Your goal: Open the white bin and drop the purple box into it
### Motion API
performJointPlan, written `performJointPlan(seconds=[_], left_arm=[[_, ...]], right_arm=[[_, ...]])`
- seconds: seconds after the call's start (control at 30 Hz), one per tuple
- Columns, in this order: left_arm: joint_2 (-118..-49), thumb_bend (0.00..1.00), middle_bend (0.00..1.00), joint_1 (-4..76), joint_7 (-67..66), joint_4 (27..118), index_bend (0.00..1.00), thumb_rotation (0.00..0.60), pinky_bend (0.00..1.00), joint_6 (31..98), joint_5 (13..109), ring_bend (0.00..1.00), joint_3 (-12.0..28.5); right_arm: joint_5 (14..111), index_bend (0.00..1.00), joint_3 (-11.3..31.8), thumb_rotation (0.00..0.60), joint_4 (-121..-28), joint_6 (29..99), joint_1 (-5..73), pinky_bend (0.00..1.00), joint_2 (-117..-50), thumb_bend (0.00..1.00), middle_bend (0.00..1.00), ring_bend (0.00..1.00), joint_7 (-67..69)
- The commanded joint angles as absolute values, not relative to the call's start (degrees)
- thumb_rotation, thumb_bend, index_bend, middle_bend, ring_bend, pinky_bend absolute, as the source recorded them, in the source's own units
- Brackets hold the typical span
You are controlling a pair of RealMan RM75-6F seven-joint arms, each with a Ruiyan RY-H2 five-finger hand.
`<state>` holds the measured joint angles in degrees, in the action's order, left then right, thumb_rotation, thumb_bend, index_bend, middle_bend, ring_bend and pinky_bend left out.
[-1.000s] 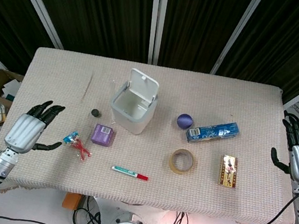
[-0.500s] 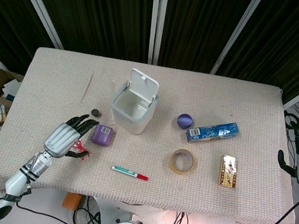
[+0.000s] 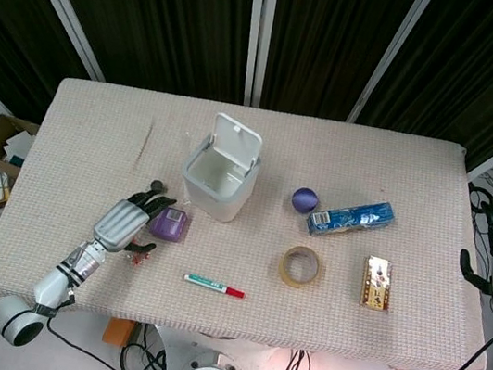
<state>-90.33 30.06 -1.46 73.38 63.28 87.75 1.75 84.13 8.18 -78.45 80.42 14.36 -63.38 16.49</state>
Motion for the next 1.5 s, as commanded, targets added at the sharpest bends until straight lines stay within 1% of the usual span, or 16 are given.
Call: performJointPlan(seconds=[0.03,0.13,0.27,0.33,0.5,0.63,0.83,0.97,1.13,1.3,1.4,1.5], left_arm=[[-91.2,0.22,0.16,31.4,-0.6,71.6,0.09,0.541,0.21,61.8,87.1,0.06,2.5],[-91.5,0.23,0.18,32.1,-0.3,71.1,0.09,0.546,0.21,61.1,86.8,0.06,2.8],[-91.9,0.25,0.27,32.6,-0.1,70.7,0.11,0.600,0.21,61.1,87.0,0.06,2.9],[-92.1,0.26,0.31,32.9,0.1,70.3,0.12,0.600,0.21,60.7,86.8,0.06,2.9],[-91.6,0.30,0.35,33.4,-1.6,71.0,0.18,0.600,0.21,58.2,84.9,0.06,2.7],[-90.9,0.31,0.42,33.1,-3.2,72.3,0.20,0.600,0.21,58.7,84.2,0.08,2.8],[-90.2,0.31,0.53,32.2,-3.3,73.5,0.25,0.600,0.22,62.0,85.2,0.13,2.8],[-88.8,0.33,0.56,30.8,-2.4,75.1,0.26,0.600,0.23,66.1,87.2,0.16,2.4],[-84.7,0.34,0.58,28.1,-1.2,79.1,0.26,0.600,0.23,72.4,89.6,0.18,1.7],[-77.6,0.34,0.59,25.8,-1.6,86.3,0.26,0.600,0.23,78.0,91.3,0.19,2.3],[-73.1,0.34,0.60,25.6,-2.8,90.8,0.27,0.600,0.24,79.9,91.2,0.21,4.3],[-68.8,0.34,0.61,26.8,-2.8,96.6,0.26,0.600,0.25,79.1,89.4,0.22,7.2]], right_arm=[[84.1,0.00,8.2,0.600,-78.3,80.3,14.3,0.00,-63.5,0.39,0.00,0.00,16.5],[84.0,0.00,8.2,0.600,-78.0,80.3,14.3,0.00,-63.5,0.39,0.00,0.00,16.9],[83.7,0.00,8.3,0.600,-77.6,79.7,14.4,0.00,-63.2,0.39,0.00,0.00,17.3],[83.7,0.00,8.4,0.600,-77.7,79.8,14.4,0.00,-63.1,0.39,0.00,0.00,17.5],[83.8,0.00,8.3,0.600,-77.6,79.8,14.2,0.00,-62.9,0.40,0.00,0.00,17.7],[83.6,0.00,8.3,0.600,-77.2,79.5,14.2,0.00,-63.2,0.40,0.00,0.00,18.1],[83.7,0.00,8.3,0.600,-76.5,79.5,14.2,0.00,-63.7,0.40,0.00,0.00,18.6],[83.8,0.00,8.3,0.600,-76.5,79.8,14.1,0.00,-63.6,0.40,0.00,0.00,18.6],[83.7,0.00,8.4,0.600,-76.5,79.8,14.0,0.00,-63.4,0.40,0.00,0.00,18.8],[83.7,0.00,8.6,0.600,-76.3,79.9,14.1,0.00,-63.7,0.40,0.00,0.00,19.3],[83.9,0.00,8.7,0.600,-76.1,80.1,14.2,0.00,-64.2,0.40,0.00,0.00,19.6],[84.8,0.00,8.0,0.600,-75.7,79.7,14.4,0.00,-64.4,0.40,0.00,0.00,19.7]])
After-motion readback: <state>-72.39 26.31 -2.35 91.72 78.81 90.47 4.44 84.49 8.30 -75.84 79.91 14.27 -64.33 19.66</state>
